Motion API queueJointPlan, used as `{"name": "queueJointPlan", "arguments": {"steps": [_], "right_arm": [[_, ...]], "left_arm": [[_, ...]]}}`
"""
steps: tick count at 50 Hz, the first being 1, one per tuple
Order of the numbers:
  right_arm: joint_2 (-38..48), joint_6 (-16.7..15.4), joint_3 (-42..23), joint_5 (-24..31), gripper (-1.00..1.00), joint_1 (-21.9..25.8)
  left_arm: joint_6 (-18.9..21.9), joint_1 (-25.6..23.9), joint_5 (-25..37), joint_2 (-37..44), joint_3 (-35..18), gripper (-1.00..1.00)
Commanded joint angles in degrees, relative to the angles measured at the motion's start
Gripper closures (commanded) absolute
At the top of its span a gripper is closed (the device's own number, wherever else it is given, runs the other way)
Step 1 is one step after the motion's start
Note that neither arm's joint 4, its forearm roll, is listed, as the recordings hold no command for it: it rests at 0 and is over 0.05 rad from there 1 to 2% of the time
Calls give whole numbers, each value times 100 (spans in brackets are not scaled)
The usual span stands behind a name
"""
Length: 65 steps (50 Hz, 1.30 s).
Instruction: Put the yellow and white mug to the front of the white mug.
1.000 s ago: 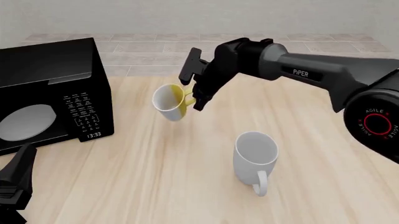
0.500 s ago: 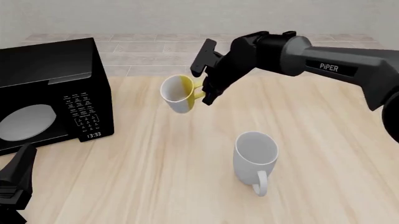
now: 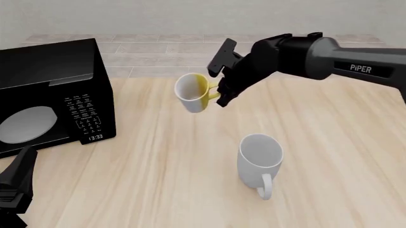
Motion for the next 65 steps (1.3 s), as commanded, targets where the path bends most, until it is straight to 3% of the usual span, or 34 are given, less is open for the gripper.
{"name": "queueJointPlan", "arguments": {"steps": [1,32,46,65], "right_arm": [[-206,197,311,-222,100,-119],[-804,487,1342,-738,100,-638],[-844,542,1553,-884,100,-871],[-813,865,1883,-1265,100,-1068]], "left_arm": [[0,0,0,0,0,-100],[0,0,0,0,0,-100],[0,0,0,0,0,-100],[0,0,0,0,0,-100]]}}
